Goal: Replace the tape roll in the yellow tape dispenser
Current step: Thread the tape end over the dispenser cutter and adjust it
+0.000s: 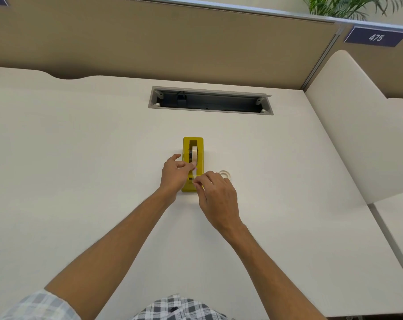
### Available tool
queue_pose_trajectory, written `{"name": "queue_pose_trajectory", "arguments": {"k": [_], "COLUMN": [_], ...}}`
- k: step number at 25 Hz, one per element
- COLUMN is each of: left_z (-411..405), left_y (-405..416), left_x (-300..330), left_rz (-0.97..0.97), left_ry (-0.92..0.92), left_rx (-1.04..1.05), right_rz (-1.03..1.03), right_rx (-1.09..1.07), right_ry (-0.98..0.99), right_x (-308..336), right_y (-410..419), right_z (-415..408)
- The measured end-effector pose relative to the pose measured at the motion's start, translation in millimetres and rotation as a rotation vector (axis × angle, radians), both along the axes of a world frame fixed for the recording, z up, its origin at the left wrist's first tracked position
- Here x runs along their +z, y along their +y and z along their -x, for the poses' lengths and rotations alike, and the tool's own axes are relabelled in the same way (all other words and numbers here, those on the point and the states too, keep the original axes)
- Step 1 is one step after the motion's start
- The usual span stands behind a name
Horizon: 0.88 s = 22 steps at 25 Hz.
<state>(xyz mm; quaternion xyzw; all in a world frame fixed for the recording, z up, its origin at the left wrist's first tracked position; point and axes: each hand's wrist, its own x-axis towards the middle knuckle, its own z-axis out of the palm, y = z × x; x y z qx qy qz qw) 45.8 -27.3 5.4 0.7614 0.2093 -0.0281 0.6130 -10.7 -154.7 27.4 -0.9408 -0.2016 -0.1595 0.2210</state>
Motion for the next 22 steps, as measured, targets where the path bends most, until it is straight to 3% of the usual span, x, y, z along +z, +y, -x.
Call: {"name": "queue_pose_trajectory", "arguments": {"k": [6,14,22], "left_z": [12.7,26.7,29.2], "left_y": [-0.6,3.2,3.8], "left_x": [5.2,-6.7,-13.2], "left_rz": [0.089,-0.056,-0.061], "left_ry": [-0.017,-0.109,-0.096], "left_rx": [0.017,-0.027,-0.016], "right_rz": [-0.018,0.002,0.026], "right_rx": [-0.005,-0.002,-0.009], "right_ry": [-0.008,-0.011,0.036], "right_x": [2.1,-11.2,-25.3], "right_y": [0.1,0.8,3.6], "right_z": [-1.0,0.4,0.0]}}
